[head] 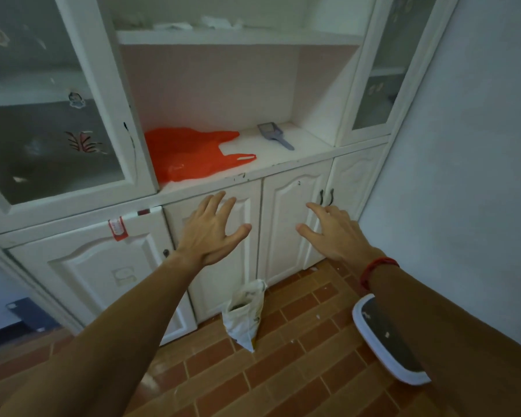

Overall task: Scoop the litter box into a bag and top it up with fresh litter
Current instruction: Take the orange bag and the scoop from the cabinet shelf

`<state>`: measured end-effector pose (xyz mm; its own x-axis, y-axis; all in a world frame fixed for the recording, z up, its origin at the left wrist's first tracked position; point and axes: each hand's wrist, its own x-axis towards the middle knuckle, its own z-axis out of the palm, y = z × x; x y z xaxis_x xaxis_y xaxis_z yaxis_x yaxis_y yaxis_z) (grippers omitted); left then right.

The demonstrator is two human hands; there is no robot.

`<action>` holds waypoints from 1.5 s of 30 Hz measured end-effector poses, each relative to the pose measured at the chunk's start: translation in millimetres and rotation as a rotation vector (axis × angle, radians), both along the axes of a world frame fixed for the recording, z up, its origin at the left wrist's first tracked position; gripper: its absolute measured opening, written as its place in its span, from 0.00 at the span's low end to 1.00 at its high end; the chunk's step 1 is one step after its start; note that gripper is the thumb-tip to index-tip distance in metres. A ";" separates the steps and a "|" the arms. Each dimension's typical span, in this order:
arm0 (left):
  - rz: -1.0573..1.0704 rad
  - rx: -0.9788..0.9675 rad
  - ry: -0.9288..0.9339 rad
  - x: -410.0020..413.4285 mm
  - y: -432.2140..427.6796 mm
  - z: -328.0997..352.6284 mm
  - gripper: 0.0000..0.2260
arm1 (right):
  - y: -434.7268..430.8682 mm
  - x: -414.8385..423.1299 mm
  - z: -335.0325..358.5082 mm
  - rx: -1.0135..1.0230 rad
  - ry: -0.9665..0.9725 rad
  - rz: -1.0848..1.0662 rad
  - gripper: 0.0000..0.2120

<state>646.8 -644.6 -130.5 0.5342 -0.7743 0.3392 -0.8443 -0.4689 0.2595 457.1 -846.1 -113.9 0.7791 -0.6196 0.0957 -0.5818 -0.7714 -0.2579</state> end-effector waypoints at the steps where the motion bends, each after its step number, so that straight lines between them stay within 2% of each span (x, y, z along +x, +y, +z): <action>1: -0.003 0.002 0.007 12.2 -8.9 0.1 0.37 | -8.2 10.2 0.5 -0.003 -0.004 -0.005 0.32; 9: -0.013 0.005 0.049 76.5 -67.3 1.5 0.38 | -71.8 79.0 -1.3 -0.023 0.030 -0.018 0.31; 14: -0.004 -0.001 0.038 112.7 -103.5 0.2 0.37 | -107.3 125.8 -9.5 0.000 -0.021 0.013 0.30; 21: 0.058 -0.004 0.004 168.2 -173.9 -0.7 0.31 | -189.4 199.7 -13.2 0.039 -0.039 0.079 0.28; 26: 0.176 0.083 0.035 205.8 -219.7 -5.1 0.36 | -253.9 250.3 -11.6 0.069 -0.031 0.174 0.29; 30: 0.251 0.113 0.041 229.4 -242.2 -6.9 0.37 | -294.6 292.1 -7.3 0.062 -0.030 0.217 0.29; 37: 0.340 0.134 0.062 263.4 -257.7 -1.1 0.40 | -322.2 349.5 -18.2 0.085 -0.046 0.298 0.29; 41: 0.352 0.147 0.056 276.6 -258.1 -5.7 0.38 | -326.7 366.9 -23.3 0.078 -0.033 0.307 0.29; 45: 0.368 0.171 0.084 287.8 -253.6 -7.9 0.41 | -327.8 376.6 -26.6 0.080 -0.022 0.307 0.29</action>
